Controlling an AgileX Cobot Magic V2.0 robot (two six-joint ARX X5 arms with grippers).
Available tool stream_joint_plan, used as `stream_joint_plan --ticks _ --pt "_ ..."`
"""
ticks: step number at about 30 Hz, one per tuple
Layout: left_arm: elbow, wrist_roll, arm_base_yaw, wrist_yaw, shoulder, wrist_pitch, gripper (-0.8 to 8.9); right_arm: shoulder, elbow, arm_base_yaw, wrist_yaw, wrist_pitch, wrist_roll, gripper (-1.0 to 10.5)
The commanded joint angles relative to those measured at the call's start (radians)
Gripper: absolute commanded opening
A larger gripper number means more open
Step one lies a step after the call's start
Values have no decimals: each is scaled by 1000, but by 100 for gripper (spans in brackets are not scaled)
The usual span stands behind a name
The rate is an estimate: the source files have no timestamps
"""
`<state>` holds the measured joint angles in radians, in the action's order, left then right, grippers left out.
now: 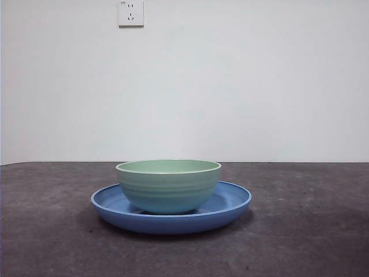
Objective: Place the green bowl on the blue plate
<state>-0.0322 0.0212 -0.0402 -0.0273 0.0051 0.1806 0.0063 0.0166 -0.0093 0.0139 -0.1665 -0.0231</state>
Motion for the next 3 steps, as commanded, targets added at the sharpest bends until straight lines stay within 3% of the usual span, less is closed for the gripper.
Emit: stream_joint_plan --ticks 1,3 --pt "21 6 0 5 -2 7 19 -3 -5 -2 -4 13 -11 23" --pt "20 6 0 5 -2 7 19 -3 -5 -2 -4 13 -11 23"
